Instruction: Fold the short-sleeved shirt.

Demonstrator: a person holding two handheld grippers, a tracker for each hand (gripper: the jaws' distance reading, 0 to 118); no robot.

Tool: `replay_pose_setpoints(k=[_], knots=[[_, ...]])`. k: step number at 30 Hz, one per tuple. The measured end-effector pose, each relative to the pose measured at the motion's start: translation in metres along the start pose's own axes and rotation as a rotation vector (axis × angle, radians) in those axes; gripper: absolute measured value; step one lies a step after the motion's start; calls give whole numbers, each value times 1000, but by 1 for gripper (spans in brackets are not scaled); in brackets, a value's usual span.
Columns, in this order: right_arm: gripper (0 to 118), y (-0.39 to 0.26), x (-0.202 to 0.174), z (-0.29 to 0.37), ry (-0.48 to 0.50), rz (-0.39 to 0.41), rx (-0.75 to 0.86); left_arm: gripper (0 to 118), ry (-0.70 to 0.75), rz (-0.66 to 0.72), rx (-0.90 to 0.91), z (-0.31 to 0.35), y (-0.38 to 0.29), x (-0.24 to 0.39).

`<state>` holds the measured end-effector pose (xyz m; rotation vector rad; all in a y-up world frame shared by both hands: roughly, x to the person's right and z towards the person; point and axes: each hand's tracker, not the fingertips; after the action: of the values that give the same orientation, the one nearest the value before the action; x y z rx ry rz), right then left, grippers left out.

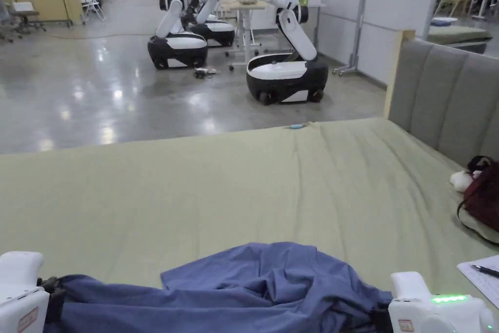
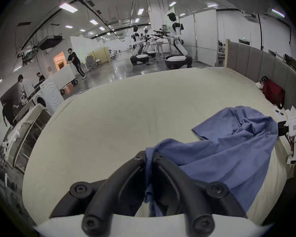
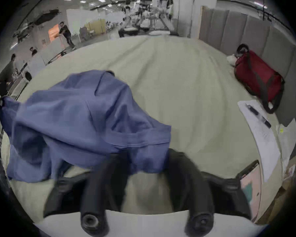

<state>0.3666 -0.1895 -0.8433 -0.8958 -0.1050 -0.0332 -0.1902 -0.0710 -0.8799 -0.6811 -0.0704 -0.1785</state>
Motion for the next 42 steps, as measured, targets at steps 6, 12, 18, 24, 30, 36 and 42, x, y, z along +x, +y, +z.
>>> replay_pose_setpoints(k=[6, 12, 18, 24, 30, 36, 42], knots=[[9, 47, 8, 55, 57, -35, 102, 5, 2, 55, 37, 18, 21, -27], [9, 158, -8, 164, 143, -7, 328, 5, 38, 21, 159, 66, 80, -70], [9, 275, -36, 244, 153, 28, 503, 5, 116, 85, 340, 117, 161, -122], [9, 357, -50, 312, 130, -53, 709, 5, 203, 76, 478, 138, 240, -159], [9, 399, -63, 310, 94, -53, 702, 5, 209, 101, 521, 128, 282, -173], [9, 385, -76, 219, 112, -94, 623, 5, 208, 197, 453, 41, 249, -177], [9, 345, -79, 92, 77, -158, 480, 5, 235, 223, 343, -55, 177, -162]])
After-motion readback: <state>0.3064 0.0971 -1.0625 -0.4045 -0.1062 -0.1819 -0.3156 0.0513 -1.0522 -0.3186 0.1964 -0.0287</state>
